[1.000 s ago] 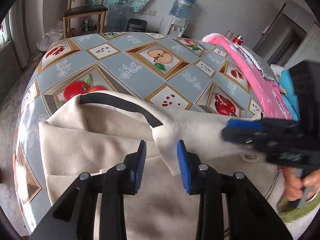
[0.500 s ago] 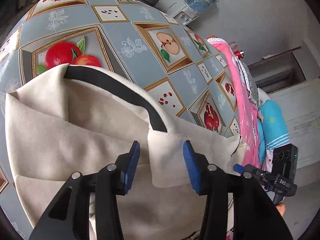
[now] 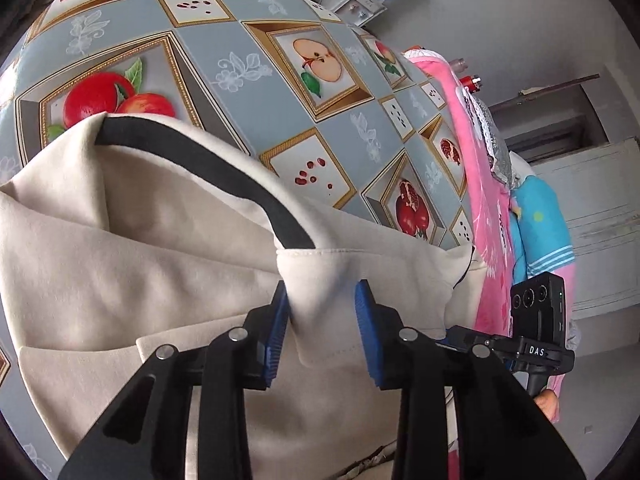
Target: Fold large clothes
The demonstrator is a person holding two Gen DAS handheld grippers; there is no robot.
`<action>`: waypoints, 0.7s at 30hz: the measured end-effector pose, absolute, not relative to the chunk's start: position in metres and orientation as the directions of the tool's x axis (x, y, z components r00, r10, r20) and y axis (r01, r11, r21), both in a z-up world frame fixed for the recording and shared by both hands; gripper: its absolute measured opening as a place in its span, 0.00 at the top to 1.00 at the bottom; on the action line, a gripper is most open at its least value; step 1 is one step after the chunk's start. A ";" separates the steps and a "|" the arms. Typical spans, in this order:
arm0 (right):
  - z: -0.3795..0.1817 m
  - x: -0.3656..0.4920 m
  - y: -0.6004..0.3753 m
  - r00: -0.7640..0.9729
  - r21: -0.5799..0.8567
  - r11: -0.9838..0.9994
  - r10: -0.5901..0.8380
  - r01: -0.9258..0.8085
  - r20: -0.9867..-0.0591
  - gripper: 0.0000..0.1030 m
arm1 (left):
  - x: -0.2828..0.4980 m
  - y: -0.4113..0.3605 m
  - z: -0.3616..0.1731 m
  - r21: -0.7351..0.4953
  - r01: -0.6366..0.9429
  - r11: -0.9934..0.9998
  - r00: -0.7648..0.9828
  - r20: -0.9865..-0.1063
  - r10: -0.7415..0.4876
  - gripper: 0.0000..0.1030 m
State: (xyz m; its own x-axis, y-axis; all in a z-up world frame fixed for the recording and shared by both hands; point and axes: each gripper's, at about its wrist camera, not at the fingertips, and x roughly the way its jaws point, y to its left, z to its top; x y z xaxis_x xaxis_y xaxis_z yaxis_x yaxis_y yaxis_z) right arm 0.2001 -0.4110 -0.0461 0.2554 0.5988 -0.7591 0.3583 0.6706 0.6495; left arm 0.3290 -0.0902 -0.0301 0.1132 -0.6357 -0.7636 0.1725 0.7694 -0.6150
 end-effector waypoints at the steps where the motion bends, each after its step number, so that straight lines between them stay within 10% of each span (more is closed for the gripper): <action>1: -0.047 0.201 -0.409 0.258 0.653 0.664 0.602 0.363 -0.756 0.54 | 0.329 -0.092 -0.031 -0.604 0.181 0.776 0.111 -0.772 -0.626 0.69; 7: -0.044 0.211 -0.394 0.250 0.629 0.716 0.578 0.301 -0.777 0.87 | 0.326 -0.110 -0.032 -0.493 0.268 0.828 0.146 -0.828 -0.541 0.81; 21: -0.025 0.262 -0.381 0.320 0.289 0.952 0.245 0.097 -0.915 0.89 | 0.334 -0.157 -0.026 -0.069 0.550 0.832 0.360 -0.879 -0.311 0.91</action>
State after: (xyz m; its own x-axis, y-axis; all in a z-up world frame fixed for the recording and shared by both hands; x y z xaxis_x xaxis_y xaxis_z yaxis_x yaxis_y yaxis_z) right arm 0.2618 -0.3806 -0.0254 0.3201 0.2450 -0.9152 0.0968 0.9525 0.2888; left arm 0.3339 -0.1570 -0.0260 0.3604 -0.3112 -0.8794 0.5497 0.8325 -0.0693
